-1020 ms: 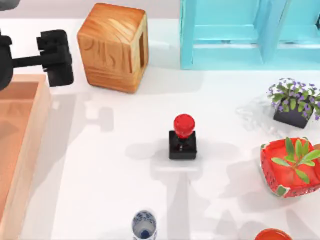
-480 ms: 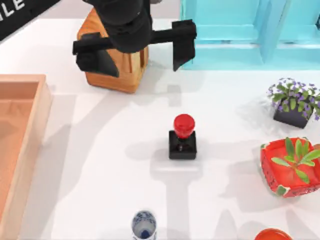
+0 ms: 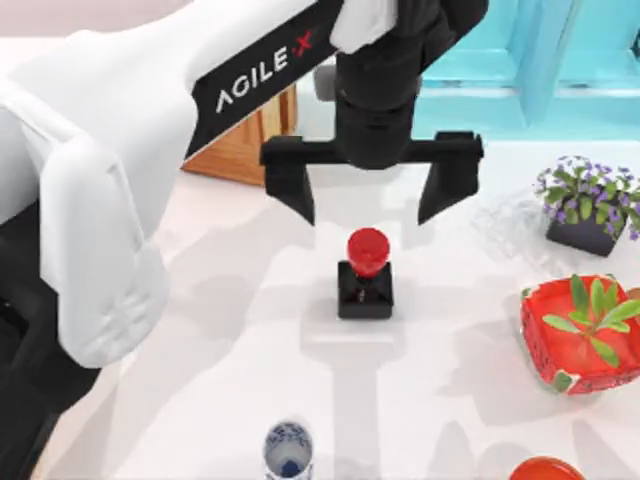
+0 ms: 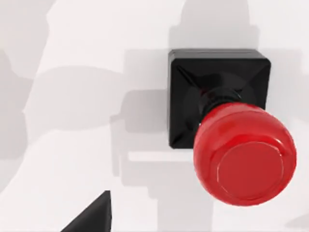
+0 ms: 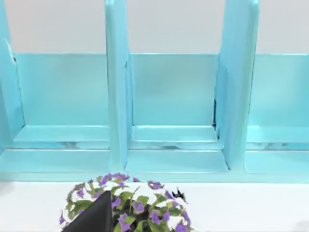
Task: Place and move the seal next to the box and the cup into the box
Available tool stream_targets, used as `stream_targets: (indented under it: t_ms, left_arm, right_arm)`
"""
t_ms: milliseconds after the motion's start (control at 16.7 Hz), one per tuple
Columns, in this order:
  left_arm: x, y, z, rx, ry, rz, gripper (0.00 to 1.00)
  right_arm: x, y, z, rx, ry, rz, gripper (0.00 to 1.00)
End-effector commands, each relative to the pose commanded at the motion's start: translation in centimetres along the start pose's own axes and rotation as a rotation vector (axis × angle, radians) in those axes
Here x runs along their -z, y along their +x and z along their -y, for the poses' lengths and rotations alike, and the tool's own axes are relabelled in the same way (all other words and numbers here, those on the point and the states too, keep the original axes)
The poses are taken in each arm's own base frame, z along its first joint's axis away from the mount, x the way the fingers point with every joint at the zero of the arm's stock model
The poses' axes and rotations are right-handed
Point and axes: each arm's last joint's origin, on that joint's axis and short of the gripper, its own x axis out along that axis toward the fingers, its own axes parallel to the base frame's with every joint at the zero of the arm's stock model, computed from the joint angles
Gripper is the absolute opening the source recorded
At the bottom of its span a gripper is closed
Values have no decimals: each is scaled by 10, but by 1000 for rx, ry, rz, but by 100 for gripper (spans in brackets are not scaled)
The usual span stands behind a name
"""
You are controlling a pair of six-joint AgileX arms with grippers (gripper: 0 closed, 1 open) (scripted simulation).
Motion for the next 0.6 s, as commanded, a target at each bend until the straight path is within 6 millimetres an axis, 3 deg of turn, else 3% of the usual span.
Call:
stream_targets:
  t_ms: [420,600]
  left_arm:
    - [-1,4,2,-7,-3,-8,100]
    - [-2,20,4,-7,0,-7,100]
  right_arm:
    - [0,0,0,0,0,0,100]
    - [0,0,0,0,0,0,100]
